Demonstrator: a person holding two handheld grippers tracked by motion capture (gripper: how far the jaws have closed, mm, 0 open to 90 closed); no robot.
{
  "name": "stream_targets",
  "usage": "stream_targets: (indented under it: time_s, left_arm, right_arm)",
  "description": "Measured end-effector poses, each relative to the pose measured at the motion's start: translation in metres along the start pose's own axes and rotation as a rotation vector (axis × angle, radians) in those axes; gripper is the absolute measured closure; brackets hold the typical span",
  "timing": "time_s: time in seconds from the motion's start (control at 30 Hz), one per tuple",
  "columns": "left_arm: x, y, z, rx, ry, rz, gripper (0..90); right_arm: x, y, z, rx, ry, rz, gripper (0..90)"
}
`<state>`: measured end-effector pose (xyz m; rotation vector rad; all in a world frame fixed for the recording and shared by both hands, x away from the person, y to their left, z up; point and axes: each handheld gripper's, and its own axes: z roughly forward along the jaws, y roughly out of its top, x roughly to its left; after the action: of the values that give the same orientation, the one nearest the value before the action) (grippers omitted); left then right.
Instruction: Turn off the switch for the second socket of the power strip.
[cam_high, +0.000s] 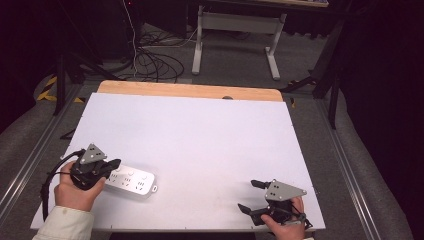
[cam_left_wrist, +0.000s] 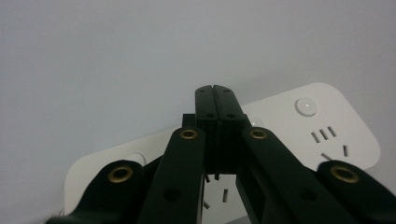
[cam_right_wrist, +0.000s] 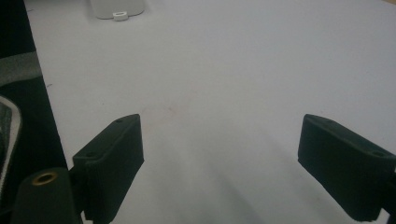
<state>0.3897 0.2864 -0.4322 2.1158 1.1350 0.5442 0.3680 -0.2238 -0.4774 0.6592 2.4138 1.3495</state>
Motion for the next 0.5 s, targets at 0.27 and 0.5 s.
stream_targets:
  time_s: [0.27, 0.5]
  left_arm:
    - [0.001, 0.001, -0.007, -0.022, -0.001, -0.008, 90.0]
    - [0.002, 0.001, -0.012, -0.031, -0.003, -0.009, 90.0]
  right_arm:
    - [0.0, 0.0, 0.001, 0.001, 0.002, 0.001, 14.6]
    - [-0.001, 0.0, 0.001, 0.001, 0.003, 0.004, 14.6]
